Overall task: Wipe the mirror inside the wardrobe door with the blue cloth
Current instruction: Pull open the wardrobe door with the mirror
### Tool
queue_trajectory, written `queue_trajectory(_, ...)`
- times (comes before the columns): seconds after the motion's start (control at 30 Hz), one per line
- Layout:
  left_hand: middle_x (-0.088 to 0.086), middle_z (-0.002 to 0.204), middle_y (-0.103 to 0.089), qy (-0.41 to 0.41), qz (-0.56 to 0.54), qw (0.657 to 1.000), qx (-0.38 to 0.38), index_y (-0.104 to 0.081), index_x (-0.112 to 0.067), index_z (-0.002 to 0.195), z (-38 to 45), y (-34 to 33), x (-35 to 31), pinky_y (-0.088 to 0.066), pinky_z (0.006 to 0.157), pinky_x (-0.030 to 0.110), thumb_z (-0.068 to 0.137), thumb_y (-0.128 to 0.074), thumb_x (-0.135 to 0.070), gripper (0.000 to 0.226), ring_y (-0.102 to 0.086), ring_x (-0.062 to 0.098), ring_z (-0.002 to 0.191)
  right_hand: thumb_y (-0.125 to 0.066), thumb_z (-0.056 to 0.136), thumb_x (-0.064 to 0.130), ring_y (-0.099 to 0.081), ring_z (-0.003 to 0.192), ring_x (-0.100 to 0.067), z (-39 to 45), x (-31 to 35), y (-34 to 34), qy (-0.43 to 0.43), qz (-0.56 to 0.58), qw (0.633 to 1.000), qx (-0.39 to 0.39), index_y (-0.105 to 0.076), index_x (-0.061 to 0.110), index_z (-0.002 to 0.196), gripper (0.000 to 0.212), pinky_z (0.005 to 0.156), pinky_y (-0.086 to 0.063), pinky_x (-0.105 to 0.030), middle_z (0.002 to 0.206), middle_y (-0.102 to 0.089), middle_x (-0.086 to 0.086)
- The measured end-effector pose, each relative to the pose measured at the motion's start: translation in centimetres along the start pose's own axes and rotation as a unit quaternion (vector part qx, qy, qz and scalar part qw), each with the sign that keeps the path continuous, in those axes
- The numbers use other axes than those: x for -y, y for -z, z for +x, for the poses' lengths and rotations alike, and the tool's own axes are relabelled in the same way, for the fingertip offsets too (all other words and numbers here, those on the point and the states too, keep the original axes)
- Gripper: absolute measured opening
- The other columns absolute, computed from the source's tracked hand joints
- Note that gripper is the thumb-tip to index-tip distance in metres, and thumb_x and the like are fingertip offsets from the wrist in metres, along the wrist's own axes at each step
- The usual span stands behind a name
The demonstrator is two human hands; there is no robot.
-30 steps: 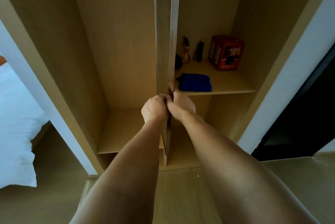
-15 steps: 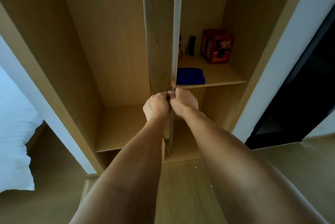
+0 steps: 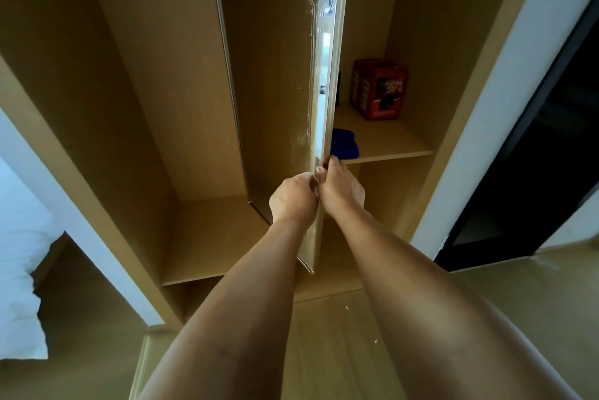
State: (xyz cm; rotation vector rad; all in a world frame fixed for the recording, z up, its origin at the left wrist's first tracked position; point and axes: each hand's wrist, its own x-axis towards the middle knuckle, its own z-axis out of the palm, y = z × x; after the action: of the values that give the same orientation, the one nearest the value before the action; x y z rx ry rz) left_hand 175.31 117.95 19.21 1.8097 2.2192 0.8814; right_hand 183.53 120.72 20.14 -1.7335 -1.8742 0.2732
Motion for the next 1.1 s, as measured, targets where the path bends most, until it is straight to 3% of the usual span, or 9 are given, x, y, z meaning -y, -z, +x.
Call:
queue_trajectory(0.1,-0.002,0.087,-0.068,0.02,-0.009,1.0,-0.014,-0.064,-0.025,0.093,0.6,-0.8,0.0,-0.044,0.055,0.025,0.09,-0.046,-0.016,0.02,-0.06,0.019,0.075,-0.034,0.101,0.033,-0.059,0.096,-0.022,1.0,-0.5,0.2,-0.007,-0.007,1.0,-0.011,-0.048,0.016,0.12,0.029,0.063,-0.036,-0.029,0.116,-0.056,-0.003)
queue_trajectory(0.23,-0.002,0.096,-0.069,0.047,-0.004,0.998,-0.043,-0.064,-0.024,0.103,1.5,-1.4,0.5,-0.036,0.049,0.021,0.088,-0.049,-0.01,0.026,-0.055,0.015,0.072,-0.034,0.102,0.03,-0.059,0.097,-0.024,2.6,-1.1,0.4,-0.025,-0.008,1.0,0.0,-0.047,0.013,0.121,0.029,0.063,-0.041,-0.032,0.117,-0.055,-0.007)
queue_trajectory(0.37,-0.002,0.105,-0.067,0.077,-0.006,0.994,-0.073,-0.06,-0.024,0.113,2.2,-1.5,1.8,-0.052,0.06,0.031,0.09,-0.048,-0.008,0.03,-0.059,0.017,0.08,-0.034,0.102,0.024,-0.057,0.101,-0.026,4.2,-1.1,0.4,-0.069,0.019,0.997,0.0,-0.045,0.013,0.122,0.026,0.065,-0.039,-0.033,0.118,-0.055,-0.009)
queue_trajectory(0.5,0.001,0.114,-0.062,0.127,-0.012,0.988,-0.086,-0.056,-0.022,0.122,3.0,-1.0,3.7,-0.055,0.067,0.037,0.091,-0.048,-0.003,0.037,-0.06,0.02,0.09,-0.036,0.101,0.023,-0.059,0.103,-0.03,5.7,-0.8,-0.2,-0.144,0.06,0.987,-0.036,-0.043,0.008,0.119,0.024,0.061,-0.033,-0.033,0.119,-0.059,-0.012)
queue_trajectory(0.67,0.005,0.135,-0.047,0.211,-0.025,0.974,-0.077,-0.041,-0.02,0.138,5.4,0.5,5.7,-0.053,0.083,0.043,0.088,-0.049,-0.002,0.053,-0.051,0.024,0.114,-0.045,0.098,0.013,-0.06,0.106,-0.033,7.9,-0.9,-0.5,-0.195,0.082,0.975,-0.065,-0.04,0.003,0.128,0.032,0.063,-0.039,-0.032,0.123,-0.059,-0.017)
queue_trajectory(0.83,0.008,0.151,-0.025,0.298,-0.068,0.949,-0.081,-0.019,-0.013,0.147,8.5,1.9,7.8,-0.037,0.098,0.04,0.09,-0.039,-0.005,0.061,-0.03,0.028,0.133,-0.047,0.096,0.014,-0.058,0.107,-0.033,9.8,-0.6,-1.1,-0.23,0.101,0.966,-0.066,-0.041,0.004,0.128,0.034,0.068,-0.041,-0.034,0.125,-0.056,-0.016)
queue_trajectory(0.97,0.005,0.157,-0.011,0.31,-0.086,0.942,-0.094,-0.007,-0.015,0.15,10.8,2.2,8.7,-0.033,0.103,0.038,0.089,-0.043,-0.003,0.072,-0.022,0.026,0.138,-0.05,0.093,0.01,-0.057,0.106,-0.034,11.0,0.0,-1.7,-0.265,0.135,0.95,-0.091,-0.043,0.004,0.125,0.034,0.072,-0.043,-0.035,0.124,-0.054,-0.017)
queue_trajectory(1.1,0.005,0.158,-0.007,0.309,-0.085,0.943,-0.095,-0.001,-0.016,0.15,12.8,2.0,9.7,-0.034,0.105,0.038,0.086,-0.047,0.002,0.081,-0.017,0.026,0.142,-0.054,0.091,0.012,-0.057,0.106,-0.034,12.6,0.3,-2.3,-0.243,0.109,0.961,-0.076,-0.039,0.004,0.127,0.039,0.076,-0.046,-0.038,0.124,-0.053,-0.016)
